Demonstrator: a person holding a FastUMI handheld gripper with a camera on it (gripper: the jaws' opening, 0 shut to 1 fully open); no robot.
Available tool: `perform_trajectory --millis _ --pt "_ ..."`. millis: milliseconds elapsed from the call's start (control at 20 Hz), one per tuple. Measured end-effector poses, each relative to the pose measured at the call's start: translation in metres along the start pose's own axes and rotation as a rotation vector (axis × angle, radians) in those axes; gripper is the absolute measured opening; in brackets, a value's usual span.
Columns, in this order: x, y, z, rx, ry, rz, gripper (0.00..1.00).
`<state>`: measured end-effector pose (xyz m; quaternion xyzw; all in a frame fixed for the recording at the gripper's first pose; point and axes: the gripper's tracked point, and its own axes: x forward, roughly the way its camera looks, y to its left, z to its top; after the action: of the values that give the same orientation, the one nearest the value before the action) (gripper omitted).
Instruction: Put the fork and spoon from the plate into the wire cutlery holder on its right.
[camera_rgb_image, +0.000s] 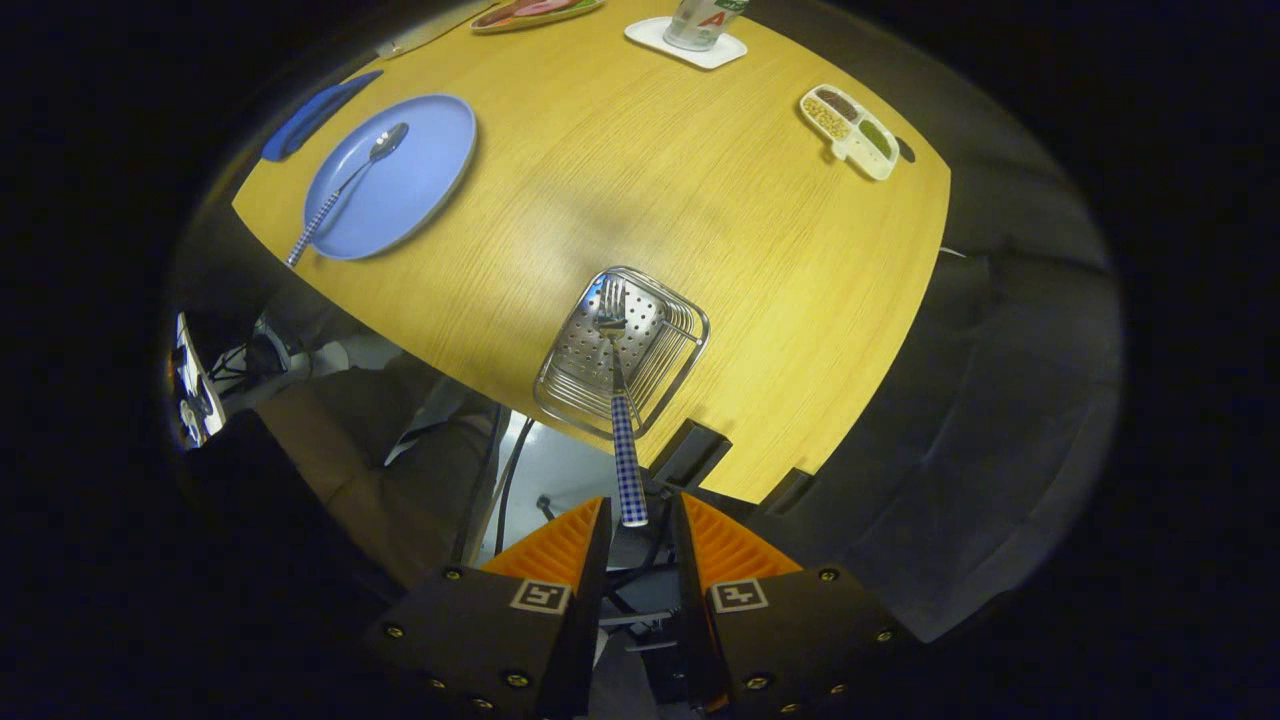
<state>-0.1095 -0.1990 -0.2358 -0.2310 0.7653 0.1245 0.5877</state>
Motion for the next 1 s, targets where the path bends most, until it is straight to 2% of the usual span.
perform_trajectory --millis 100,250,300,350,450,650,1000 --pt "-0.014 0.004 0.0 0.044 -0.061 -0.025 0.36" --pt "-0.026 0.024 0.002 0.1 -0.144 -0.008 0.85" --pt "-0.028 0.034 0.003 0.114 -0.174 0.007 0.85" --pt "-0.034 0.042 0.008 0.12 -0.216 0.01 0.99" --pt "-0.036 0.056 0.017 0.144 -0.289 -0.006 0.97" --pt "-0.048 0.092 0.018 0.151 -0.308 0.0 0.98" --pt "-0.065 0.147 0.058 0.157 -0.451 0.038 0.97"
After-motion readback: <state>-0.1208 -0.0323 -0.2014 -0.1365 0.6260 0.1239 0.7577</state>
